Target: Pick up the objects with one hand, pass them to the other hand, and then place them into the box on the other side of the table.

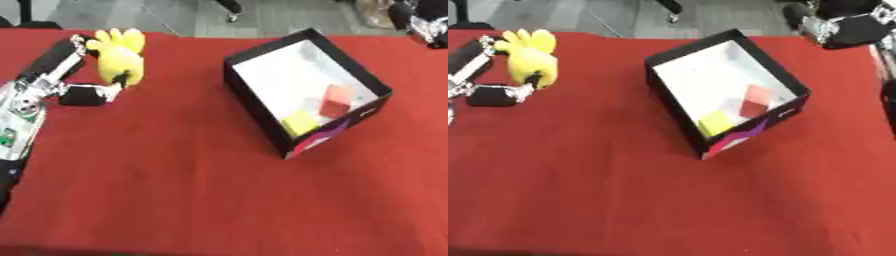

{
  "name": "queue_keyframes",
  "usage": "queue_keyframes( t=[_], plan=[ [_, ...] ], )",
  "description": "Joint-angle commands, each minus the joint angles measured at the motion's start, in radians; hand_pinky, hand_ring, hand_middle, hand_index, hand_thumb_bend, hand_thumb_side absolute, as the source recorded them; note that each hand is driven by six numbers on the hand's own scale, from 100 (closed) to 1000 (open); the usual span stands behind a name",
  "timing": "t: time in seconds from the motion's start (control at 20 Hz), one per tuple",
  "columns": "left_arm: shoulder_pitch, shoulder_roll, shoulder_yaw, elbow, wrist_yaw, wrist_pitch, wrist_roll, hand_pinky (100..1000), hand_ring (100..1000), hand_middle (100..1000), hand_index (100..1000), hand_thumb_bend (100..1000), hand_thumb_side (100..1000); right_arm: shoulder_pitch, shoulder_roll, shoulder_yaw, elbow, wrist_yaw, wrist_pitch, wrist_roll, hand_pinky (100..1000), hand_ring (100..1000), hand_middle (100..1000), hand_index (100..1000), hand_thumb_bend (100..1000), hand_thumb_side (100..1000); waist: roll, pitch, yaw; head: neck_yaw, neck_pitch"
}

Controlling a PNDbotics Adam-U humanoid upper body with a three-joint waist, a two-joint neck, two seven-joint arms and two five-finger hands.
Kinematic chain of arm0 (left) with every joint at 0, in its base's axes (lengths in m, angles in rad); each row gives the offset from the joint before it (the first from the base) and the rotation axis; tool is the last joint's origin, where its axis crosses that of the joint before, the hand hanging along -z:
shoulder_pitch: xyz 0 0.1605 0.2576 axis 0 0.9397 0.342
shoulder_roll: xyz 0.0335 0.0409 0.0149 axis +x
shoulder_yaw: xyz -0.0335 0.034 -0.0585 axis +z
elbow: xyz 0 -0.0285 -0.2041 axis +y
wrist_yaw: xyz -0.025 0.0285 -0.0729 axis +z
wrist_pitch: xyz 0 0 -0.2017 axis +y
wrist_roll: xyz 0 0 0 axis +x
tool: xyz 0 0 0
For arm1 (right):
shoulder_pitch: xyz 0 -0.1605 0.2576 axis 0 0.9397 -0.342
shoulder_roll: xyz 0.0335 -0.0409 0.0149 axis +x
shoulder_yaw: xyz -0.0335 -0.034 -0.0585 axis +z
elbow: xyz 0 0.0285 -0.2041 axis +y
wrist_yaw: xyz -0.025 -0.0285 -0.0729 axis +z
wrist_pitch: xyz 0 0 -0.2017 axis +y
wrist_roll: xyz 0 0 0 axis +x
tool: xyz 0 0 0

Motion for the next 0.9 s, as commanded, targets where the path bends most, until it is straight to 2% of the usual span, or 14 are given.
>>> queue_keyframes(
  t=[0.05,0.5,0.7,0.9],
  plan=[
    [-0.003,-0.019,0.008,-0.058,0.011,-0.003,0.025,774,557,469,538,100,386,-0.031,0.001,0.011,0.007,0.034,-0.034,0.02,1000,1000,1000,1000,100,200,0.003,-0.044,0.003,-0.008,-0.001],
    [0.016,-0.096,-0.028,-0.091,0.037,-0.068,0.048,778,554,471,539,100,442,-0.053,0.066,0.038,0.043,0.105,-0.059,0.067,1000,1000,1000,1000,100,214,-0.015,-0.039,0.005,-0.041,0.007],
    [0.021,-0.122,-0.047,-0.112,0.03,-0.088,0.068,779,551,474,543,100,432,-0.063,0.079,0.045,0.053,0.139,-0.075,0.074,1000,1000,1000,1000,100,164,-0.019,-0.035,0.011,-0.044,0.006],
    [0.026,-0.15,-0.061,-0.119,0.006,-0.083,0.097,772,549,474,543,100,436,-0.078,0.098,0.054,0.067,0.207,-0.094,0.066,1000,1000,1000,1000,100,136,-0.021,-0.032,0.014,-0.049,0.0]
  ],
)
